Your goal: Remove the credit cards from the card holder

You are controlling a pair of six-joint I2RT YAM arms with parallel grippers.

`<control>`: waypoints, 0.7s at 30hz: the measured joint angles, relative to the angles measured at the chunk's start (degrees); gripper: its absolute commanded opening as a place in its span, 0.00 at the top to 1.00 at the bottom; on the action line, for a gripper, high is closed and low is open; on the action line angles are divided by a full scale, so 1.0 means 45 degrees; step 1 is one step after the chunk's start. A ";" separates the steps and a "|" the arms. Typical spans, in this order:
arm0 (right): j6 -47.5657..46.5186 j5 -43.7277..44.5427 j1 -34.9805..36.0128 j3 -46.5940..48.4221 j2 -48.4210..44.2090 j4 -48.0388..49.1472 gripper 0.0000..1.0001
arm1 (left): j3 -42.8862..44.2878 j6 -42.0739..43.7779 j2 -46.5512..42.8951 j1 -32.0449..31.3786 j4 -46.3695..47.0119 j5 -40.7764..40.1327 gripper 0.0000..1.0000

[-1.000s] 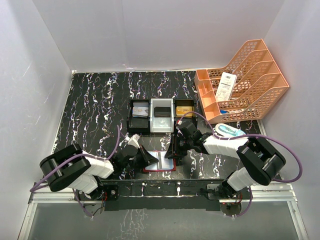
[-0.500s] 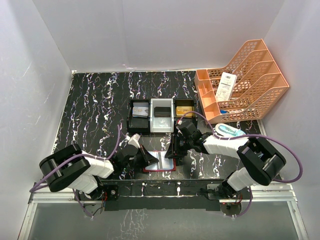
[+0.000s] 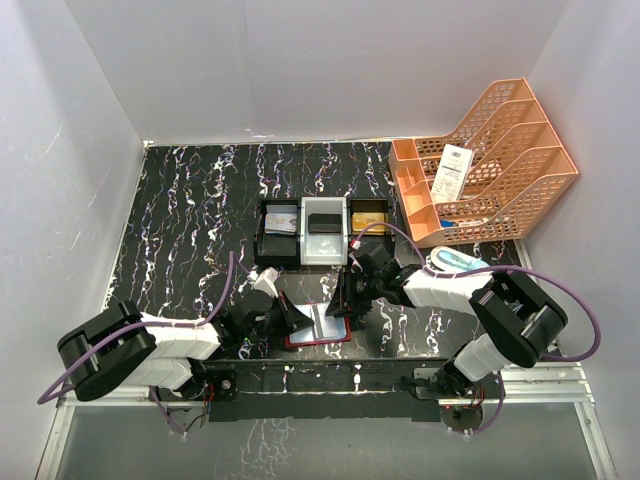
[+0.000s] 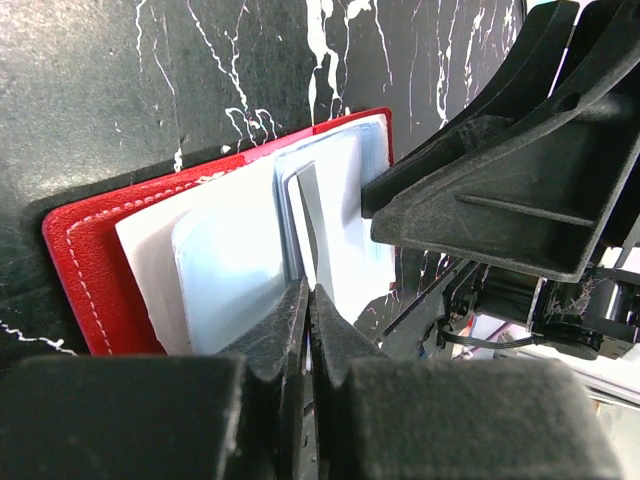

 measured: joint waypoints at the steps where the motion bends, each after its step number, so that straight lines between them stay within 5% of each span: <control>1: 0.0000 0.0000 0.0005 0.0000 0.0000 0.0000 0.69 | 0.0000 0.0010 -0.0044 -0.0010 -0.0068 -0.0024 1.00; 15: -0.0010 0.0000 0.0024 0.0000 0.0024 0.0024 0.71 | 0.0000 0.0000 -0.0233 -0.0049 -0.0092 -0.0160 1.00; 21: -0.0015 0.0000 0.0024 0.0005 0.0024 0.0019 0.71 | 0.0049 -0.0369 0.0573 -0.0049 0.0709 -0.0019 0.73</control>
